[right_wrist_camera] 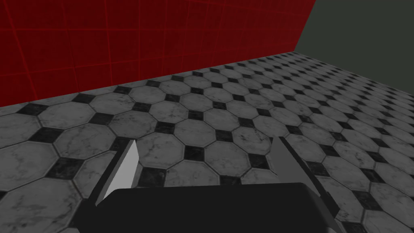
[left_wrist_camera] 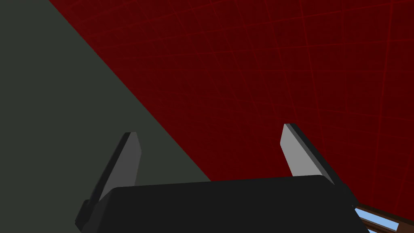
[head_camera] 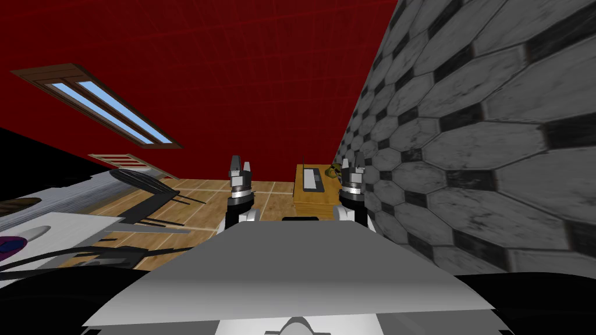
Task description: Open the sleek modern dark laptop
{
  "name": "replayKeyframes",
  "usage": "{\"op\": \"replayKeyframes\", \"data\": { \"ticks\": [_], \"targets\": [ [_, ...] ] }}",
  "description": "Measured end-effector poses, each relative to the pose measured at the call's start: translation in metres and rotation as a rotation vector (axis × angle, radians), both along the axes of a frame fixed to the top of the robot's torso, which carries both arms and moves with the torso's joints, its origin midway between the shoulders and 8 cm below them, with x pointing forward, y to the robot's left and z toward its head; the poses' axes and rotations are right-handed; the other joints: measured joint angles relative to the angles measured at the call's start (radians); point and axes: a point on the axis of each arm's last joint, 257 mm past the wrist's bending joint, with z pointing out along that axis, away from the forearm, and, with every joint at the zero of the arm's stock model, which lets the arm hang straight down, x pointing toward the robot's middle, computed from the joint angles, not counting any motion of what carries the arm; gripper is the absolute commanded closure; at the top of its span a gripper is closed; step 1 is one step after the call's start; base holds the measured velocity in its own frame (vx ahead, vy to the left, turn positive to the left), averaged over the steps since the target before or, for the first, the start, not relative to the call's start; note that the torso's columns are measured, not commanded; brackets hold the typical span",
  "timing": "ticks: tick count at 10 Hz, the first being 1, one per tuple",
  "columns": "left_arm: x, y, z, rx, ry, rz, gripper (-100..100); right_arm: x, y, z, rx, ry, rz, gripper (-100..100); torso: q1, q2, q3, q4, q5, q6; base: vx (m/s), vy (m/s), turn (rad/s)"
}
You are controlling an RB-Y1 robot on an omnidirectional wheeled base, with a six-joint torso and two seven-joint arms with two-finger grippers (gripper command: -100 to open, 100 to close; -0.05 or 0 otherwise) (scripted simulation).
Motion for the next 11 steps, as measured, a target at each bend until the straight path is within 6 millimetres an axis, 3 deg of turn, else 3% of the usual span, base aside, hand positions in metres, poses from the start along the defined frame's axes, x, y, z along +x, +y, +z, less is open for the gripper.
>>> {"op": "replayKeyframes", "data": {
  "ticks": [2, 9, 10, 11],
  "targets": [
    [0.0, 0.0, 0.0, 0.0, 0.0, 0.0, 0, 0.0, 0.0, 0.0, 0.0, 0.0, 0.0, 0, 0.0, 0.104, -0.209, 0.105, 0.0, 0.0, 0.0, 0.0, 0.0],
    [-0.0001, 0.0, 0.0002, 0.0, 0.0, 0.0, 0, -0.0001, 0.0, 0.0002, 0.0, 0.0, 0.0, 0, 0.0, 0.618, -1.234, 0.617, 0.0, 0.0, 0.0, 0.0, 0.0],
    [-0.0001, 0.0, 0.0002, 0.0, 0.0, 0.0, 0, -0.0001, 0.0, 0.0002, 0.0, 0.0, 0.0, -100, 0.0, 0.691, -1.382, 0.691, 0.0, 0.0, 0.006, 0.015, 0.001],
    [0.0, 0.0, 0.0, 0.0, 0.0, 0.0, 0, 0.0016, 0.0027, -0.002, -0.028, 0.008, 0.007, -100, 0.001, 0.725, -1.451, 0.724, 0.0, 0.0, 0.002, 0.038, 0.0]
  ]
}}
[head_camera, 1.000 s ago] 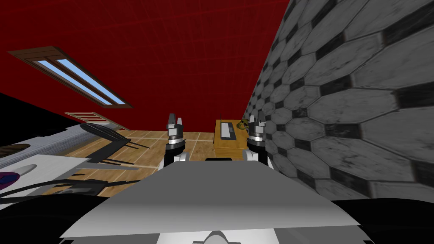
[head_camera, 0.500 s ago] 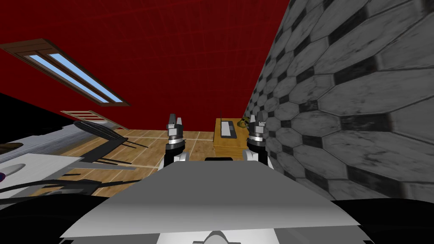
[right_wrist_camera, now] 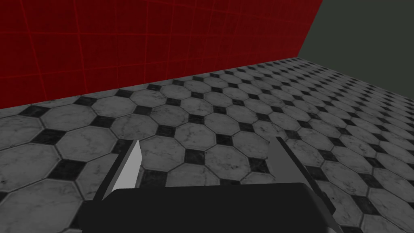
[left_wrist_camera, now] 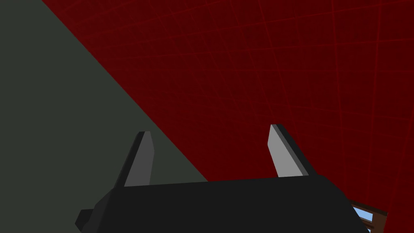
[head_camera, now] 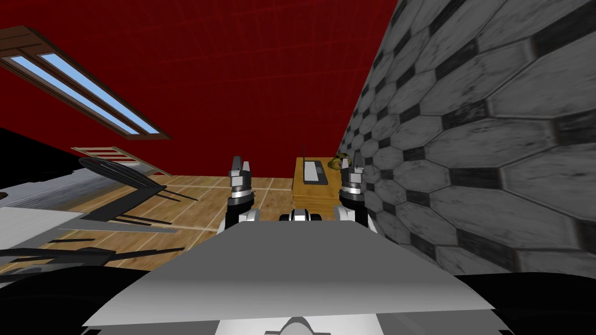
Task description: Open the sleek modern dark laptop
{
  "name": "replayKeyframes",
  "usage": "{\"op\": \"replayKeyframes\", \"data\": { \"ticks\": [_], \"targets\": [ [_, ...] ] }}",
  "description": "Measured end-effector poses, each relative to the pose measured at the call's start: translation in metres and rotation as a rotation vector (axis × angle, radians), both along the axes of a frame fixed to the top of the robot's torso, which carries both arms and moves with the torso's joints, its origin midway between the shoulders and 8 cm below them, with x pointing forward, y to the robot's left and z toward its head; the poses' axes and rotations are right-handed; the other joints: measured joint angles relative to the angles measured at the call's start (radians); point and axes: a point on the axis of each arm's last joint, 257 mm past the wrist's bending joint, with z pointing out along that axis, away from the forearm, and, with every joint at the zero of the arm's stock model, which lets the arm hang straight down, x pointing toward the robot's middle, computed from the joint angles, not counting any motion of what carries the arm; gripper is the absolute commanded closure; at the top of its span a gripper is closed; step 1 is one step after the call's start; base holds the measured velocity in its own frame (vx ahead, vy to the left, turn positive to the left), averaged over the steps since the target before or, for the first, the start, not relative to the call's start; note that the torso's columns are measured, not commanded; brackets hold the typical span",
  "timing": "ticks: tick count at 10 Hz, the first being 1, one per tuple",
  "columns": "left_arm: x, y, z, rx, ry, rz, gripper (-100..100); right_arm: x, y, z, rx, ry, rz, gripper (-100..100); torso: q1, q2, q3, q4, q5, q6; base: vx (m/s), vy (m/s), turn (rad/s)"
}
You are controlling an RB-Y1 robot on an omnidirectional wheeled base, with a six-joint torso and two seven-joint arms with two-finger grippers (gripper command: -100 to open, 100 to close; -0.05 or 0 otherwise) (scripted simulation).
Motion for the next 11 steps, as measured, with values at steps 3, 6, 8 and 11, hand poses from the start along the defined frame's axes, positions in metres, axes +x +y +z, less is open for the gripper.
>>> {"op": "replayKeyframes", "data": {
  "ticks": [3, 6, 8, 11],
  "targets": [
    [0.0, 0.0, 0.0, 0.0, 0.0, 0.0, 0, 0.006, 0.011, -0.014, -0.122, 0.04, 0.01, -100, 0.001, 0.013, -0.025, 0.014, 0.0, 0.0, -0.003, 0.064, -0.002],
    [0.0, 0.0, 0.0, 0.0, 0.0, 0.0, 0, 0.018, 0.017, -0.034, -0.258, 0.09, -0.013, -100, 0.001, 0.012, -0.025, 0.014, 0.0, 0.0, 0.001, 0.115, -0.002],
    [0.0, 0.0, 0.0, 0.0, 0.0, 0.0, 0, 0.025, 0.02, -0.05, -0.354, 0.125, -0.042, -100, 0.0, 0.014, -0.024, 0.014, 0.0, 0.0, -0.012, 0.13, -0.004],
    [0.0, 0.0, 0.0, 0.0, 0.0, 0.0, 0, 0.037, 0.026, -0.082, -0.507, 0.179, -0.097, -100, 0.0, 0.013, -0.025, 0.014, 0.0, 0.0, 0.001, 0.157, -0.005]
  ]
}}
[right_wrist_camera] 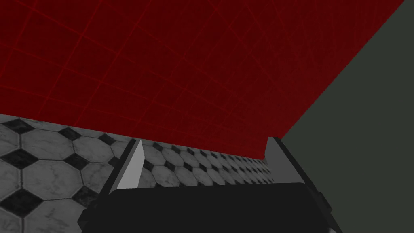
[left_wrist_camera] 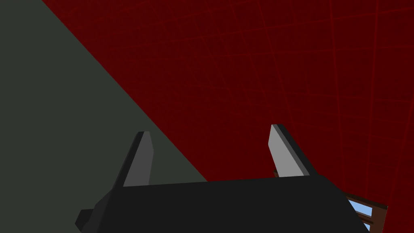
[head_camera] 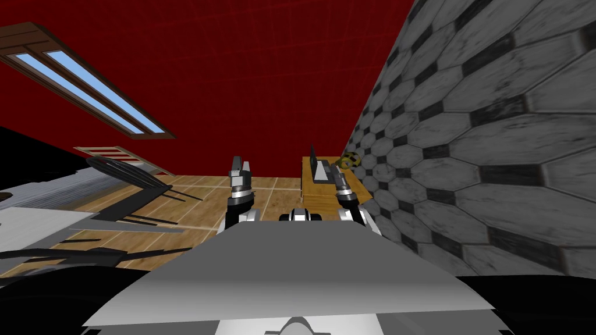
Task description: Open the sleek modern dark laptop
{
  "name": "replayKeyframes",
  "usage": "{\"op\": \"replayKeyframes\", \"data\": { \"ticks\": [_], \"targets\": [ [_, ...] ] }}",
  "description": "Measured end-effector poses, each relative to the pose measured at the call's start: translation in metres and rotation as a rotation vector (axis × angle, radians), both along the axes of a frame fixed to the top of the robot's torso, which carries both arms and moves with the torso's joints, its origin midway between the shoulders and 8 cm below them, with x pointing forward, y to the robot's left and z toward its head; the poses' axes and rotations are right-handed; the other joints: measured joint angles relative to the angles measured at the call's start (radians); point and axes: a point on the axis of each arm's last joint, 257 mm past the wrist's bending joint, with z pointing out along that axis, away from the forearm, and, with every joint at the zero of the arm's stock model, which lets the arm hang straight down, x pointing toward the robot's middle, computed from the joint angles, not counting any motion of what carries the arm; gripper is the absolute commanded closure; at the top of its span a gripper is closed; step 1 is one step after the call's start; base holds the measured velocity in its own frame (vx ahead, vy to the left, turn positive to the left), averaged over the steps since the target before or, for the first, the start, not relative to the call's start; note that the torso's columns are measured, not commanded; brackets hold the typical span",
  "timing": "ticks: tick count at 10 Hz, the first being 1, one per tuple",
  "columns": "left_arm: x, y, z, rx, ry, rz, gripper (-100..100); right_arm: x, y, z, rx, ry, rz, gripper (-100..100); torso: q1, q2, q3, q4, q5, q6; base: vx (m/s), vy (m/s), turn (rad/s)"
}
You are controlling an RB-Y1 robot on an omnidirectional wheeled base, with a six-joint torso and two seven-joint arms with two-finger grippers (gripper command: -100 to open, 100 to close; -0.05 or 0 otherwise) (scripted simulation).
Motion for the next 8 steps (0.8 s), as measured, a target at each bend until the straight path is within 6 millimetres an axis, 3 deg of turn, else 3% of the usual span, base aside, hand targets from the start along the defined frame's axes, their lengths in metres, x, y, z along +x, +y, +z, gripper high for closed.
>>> {"op": "replayKeyframes", "data": {
  "ticks": [8],
  "targets": [
    [0.0, 0.0, 0.0, 0.0, 0.0, 0.0, 0, 0.031, -0.006, -0.08, -0.423, 0.113, -0.155, -100, -0.005, -0.001, -0.001, 0.0, -0.001, 0.0, 0.007, 0.143, -0.006]
  ]
}}
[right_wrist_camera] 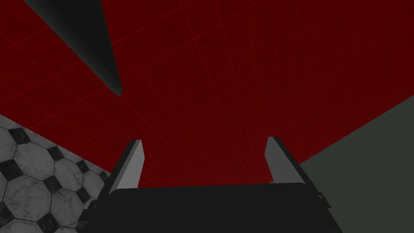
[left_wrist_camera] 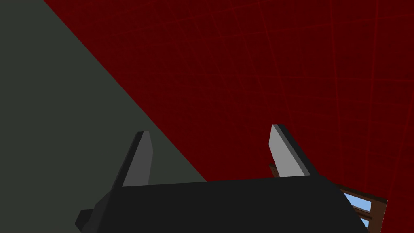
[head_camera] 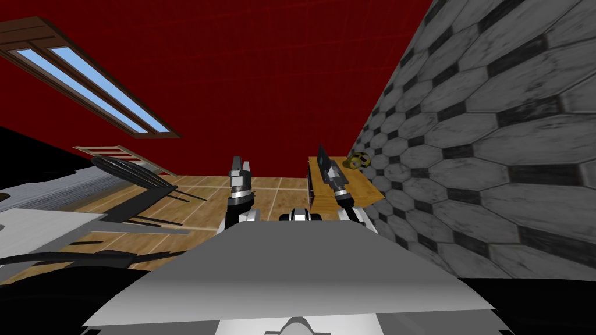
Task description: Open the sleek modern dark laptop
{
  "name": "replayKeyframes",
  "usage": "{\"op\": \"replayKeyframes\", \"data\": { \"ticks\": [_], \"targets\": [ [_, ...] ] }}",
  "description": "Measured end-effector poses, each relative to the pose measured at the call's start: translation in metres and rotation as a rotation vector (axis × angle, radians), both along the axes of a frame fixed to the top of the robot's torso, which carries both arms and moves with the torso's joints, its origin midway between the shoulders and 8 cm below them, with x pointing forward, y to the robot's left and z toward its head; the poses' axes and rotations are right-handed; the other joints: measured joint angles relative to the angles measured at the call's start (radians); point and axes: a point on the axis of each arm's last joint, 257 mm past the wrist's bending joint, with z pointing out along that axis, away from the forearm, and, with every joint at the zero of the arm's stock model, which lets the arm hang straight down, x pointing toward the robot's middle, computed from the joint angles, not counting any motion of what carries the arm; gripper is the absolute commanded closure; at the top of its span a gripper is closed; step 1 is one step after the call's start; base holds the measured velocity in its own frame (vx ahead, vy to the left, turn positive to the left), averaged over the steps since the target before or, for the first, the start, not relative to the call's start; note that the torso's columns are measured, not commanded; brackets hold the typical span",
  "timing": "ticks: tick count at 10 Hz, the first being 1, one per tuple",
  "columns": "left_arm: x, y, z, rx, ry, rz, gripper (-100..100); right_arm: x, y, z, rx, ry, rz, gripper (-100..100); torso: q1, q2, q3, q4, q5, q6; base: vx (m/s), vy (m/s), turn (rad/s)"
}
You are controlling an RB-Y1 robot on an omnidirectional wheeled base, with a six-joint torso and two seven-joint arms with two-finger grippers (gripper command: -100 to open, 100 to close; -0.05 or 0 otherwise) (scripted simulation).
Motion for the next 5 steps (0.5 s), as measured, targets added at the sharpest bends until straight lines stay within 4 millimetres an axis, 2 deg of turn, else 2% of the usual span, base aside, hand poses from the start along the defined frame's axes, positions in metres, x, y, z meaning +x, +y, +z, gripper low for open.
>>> {"op": "replayKeyframes", "data": {
  "ticks": [3, 5],
  "targets": [
    [0.0, 0.0, 0.0, 0.0, 0.0, 0.0, 0, 0.006, -0.012, -0.024, -0.156, 0.036, -0.055, -100, 0.006, 0.001, 0.0, 0.0, 0.002, 0.0, 0.029, 0.109, -0.009],
    [0.0, 0.0, 0.0, 0.0, 0.0, 0.0, 0, 0.009, -0.018, -0.037, -0.227, 0.053, -0.082, -100, 0.002, 0.003, 0.002, 0.001, 0.0, 0.0, 0.012, 0.071, -0.004]
  ]
}}
